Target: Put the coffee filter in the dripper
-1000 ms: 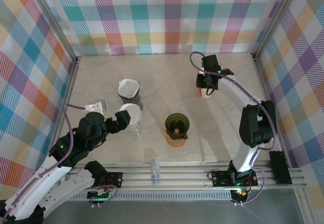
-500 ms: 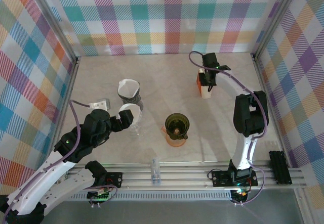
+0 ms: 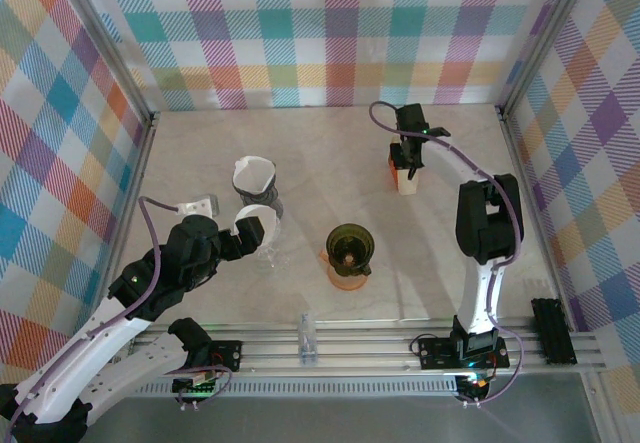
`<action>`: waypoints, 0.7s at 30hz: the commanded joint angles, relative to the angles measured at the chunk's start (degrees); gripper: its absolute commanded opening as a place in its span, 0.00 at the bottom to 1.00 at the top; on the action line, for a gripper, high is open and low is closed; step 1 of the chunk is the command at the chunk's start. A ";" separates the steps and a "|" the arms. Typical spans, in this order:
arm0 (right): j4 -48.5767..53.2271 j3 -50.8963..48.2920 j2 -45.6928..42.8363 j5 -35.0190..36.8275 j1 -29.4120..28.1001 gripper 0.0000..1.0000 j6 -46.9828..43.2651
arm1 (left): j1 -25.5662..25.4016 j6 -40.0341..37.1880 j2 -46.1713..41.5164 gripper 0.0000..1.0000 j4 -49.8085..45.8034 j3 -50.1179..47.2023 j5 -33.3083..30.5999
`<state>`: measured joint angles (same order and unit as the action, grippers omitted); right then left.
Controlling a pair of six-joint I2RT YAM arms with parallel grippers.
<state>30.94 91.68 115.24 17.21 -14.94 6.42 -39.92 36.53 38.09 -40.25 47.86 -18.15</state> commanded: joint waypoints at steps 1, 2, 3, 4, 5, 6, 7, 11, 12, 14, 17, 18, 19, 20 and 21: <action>0.62 1.57 0.64 1.19 0.39 0.15 -0.55 | 0.55 -0.60 -0.08 1.00 1.34 1.33 -1.25; 0.42 1.34 0.38 1.39 0.37 0.11 -0.53 | 0.56 -0.67 -0.22 1.00 1.31 1.30 -1.19; 0.20 1.03 0.03 1.47 0.43 0.06 -0.42 | 0.55 -0.54 -0.27 1.00 1.25 1.14 -1.19; -0.30 0.51 -0.84 1.47 0.33 0.03 -0.33 | 0.55 -0.50 -0.29 1.00 1.31 1.11 -1.18; -0.86 -0.24 -1.54 1.16 0.35 0.00 -0.13 | 0.55 -0.40 -0.38 1.00 1.31 1.00 -1.06; -1.20 -0.95 -2.70 1.04 0.32 0.00 0.17 | 0.55 -0.31 -0.41 1.00 1.40 0.92 -1.05; -1.47 -1.68 -3.75 0.82 0.35 0.00 0.53 | 0.55 -0.26 -0.53 1.00 1.47 0.75 -0.88; -1.01 -4.22 -8.01 -0.29 0.24 0.00 2.28 | 0.51 -0.07 -0.93 1.00 1.58 0.55 -0.66; -0.66 -4.97 -9.26 -0.72 0.28 0.00 3.00 | 0.55 -0.08 -1.05 1.00 1.55 0.52 -0.67; -0.16 -6.63 -11.76 -1.43 0.10 0.00 4.39 | 0.55 -0.11 -1.26 1.00 1.67 0.55 -0.63; 0.33 -10.11 -16.14 -1.90 -0.38 0.00 5.96 | 0.55 -0.18 -1.35 1.00 1.67 0.57 -0.39; 0.27 -11.43 -17.88 -2.22 -0.52 0.00 6.48 | 0.55 -0.28 -1.43 1.00 1.67 0.73 -0.32; 0.61 -12.62 -19.48 -2.65 -0.57 0.00 7.08 | 0.55 -0.31 -1.43 1.00 1.51 0.83 -0.07; 1.04 -13.71 -21.27 -3.08 -0.71 0.00 7.72 | 0.55 -0.43 -1.39 1.00 1.58 1.01 0.05; 1.29 -15.10 -23.49 -3.85 -0.95 0.00 8.42 | 0.55 -0.52 -1.51 1.00 1.43 1.21 0.19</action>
<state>30.94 79.18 96.25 15.57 -15.20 11.66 -39.92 36.58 37.10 -40.18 47.86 -18.09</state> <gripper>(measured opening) 0.065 0.999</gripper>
